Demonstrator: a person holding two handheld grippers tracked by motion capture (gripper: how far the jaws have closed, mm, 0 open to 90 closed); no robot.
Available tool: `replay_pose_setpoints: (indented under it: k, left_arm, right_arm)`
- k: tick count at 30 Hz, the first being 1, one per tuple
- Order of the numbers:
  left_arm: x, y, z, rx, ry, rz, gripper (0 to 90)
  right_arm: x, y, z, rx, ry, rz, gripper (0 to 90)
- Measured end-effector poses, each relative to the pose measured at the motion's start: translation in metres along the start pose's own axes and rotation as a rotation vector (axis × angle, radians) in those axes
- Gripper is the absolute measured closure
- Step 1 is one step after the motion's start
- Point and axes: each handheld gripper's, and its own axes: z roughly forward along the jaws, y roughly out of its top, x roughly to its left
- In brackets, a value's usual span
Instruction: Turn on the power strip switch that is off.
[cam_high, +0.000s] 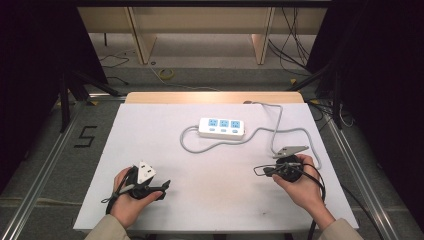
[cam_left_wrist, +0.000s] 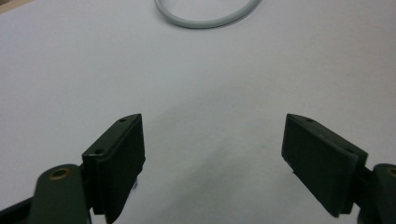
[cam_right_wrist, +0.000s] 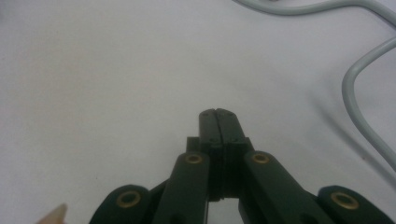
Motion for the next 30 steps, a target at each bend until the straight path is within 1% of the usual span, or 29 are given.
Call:
replay_pose_setpoints:
  k: [4,8,17,24,30]
  left_arm:
    - [-0.001,0.0,0.001,0.005,-0.004,0.009,21.3]
    - [-0.001,0.0,0.0,0.004,-0.004,0.005,21.3]
    - [0.0,0.0,0.0,0.003,-0.001,0.007,21.4]
    - [-0.001,0.0,0.0,0.005,-0.002,0.007,21.5]
    - [-0.001,0.0,0.0,0.004,-0.001,0.007,21.5]
  right_arm:
    - [0.0,0.004,0.001,0.003,0.0,0.001,90.0]
    - [-0.001,0.009,0.003,0.009,-0.004,0.001,90.0]
    - [-0.003,0.014,0.007,0.022,-0.008,0.004,90.0]
    - [-0.004,0.019,0.008,0.031,-0.004,0.004,90.0]
    - [-0.005,0.026,0.01,0.043,-0.008,0.001,90.0]
